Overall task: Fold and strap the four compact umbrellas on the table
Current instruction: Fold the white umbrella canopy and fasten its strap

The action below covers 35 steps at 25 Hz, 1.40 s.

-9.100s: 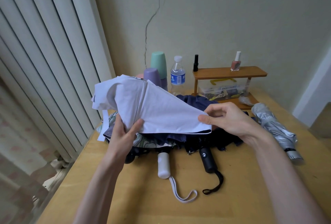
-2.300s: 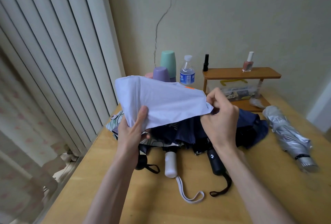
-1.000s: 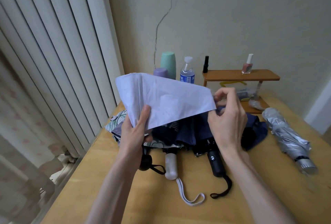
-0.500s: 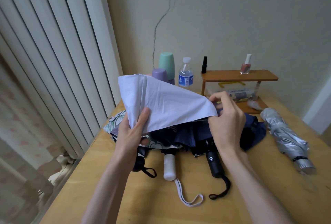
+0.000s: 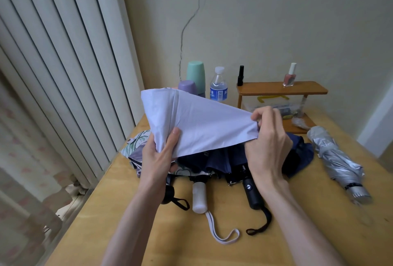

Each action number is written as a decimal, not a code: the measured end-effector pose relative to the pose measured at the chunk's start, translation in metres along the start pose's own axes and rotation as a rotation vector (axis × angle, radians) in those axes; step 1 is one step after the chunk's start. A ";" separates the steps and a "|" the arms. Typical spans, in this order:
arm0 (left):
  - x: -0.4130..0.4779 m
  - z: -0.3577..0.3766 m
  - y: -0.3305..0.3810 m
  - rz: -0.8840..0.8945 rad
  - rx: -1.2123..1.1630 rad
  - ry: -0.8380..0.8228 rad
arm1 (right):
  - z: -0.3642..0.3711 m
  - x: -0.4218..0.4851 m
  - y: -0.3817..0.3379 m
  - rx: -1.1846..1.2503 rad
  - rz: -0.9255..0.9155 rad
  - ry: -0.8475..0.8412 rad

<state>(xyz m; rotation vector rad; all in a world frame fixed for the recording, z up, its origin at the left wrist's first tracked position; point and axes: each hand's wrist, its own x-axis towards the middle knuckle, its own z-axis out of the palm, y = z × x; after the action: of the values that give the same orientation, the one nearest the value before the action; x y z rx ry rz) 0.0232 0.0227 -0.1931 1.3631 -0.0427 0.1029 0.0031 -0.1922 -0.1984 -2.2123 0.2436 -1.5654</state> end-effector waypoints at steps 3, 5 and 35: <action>0.000 0.000 0.000 -0.004 -0.006 0.000 | 0.002 0.003 0.005 0.154 0.097 -0.107; 0.003 -0.009 0.002 -0.010 0.011 0.028 | 0.000 0.016 0.010 0.497 0.204 -0.366; 0.015 -0.023 -0.009 0.049 0.047 0.060 | -0.021 0.040 0.016 1.022 0.676 -0.791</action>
<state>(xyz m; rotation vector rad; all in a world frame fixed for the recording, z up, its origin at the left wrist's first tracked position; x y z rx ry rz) 0.0388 0.0446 -0.2056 1.4058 -0.0238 0.1870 -0.0009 -0.2266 -0.1646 -1.4780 -0.0604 -0.2390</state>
